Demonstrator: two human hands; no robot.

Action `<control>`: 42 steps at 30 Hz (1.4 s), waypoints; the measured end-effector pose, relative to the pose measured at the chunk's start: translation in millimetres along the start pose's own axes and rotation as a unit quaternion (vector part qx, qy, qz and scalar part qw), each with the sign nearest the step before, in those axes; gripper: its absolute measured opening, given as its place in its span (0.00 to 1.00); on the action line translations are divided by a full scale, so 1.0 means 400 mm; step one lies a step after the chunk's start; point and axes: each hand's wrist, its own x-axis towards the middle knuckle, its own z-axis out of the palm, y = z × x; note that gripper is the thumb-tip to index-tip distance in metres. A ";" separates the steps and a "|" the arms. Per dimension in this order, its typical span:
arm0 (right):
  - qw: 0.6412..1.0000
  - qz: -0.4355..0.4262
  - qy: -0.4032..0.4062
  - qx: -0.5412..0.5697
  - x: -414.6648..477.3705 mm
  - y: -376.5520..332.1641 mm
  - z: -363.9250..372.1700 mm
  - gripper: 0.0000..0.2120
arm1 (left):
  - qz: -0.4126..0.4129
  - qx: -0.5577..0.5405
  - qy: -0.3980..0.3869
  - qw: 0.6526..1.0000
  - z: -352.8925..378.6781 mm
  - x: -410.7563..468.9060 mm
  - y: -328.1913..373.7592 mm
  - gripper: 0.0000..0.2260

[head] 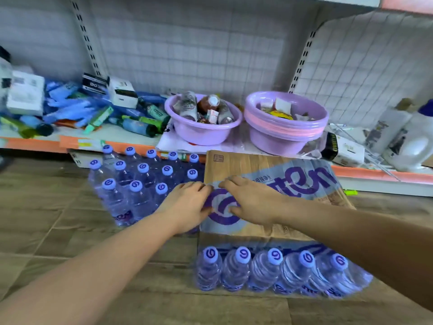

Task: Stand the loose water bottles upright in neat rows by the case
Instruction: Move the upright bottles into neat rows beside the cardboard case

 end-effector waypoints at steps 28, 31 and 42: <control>0.985 0.152 -0.077 0.011 0.218 -0.190 -0.074 0.30 | -0.074 -0.030 -0.172 0.982 -0.080 -0.025 -0.392 0.29; 0.984 0.154 -0.086 0.005 0.203 -0.188 -0.079 0.29 | -0.088 -0.036 -0.186 0.978 -0.094 -0.044 -0.385 0.29; 0.978 0.180 -0.098 0.037 0.203 -0.256 -0.125 0.29 | -0.076 -0.036 -0.198 0.977 -0.133 -0.081 -0.349 0.29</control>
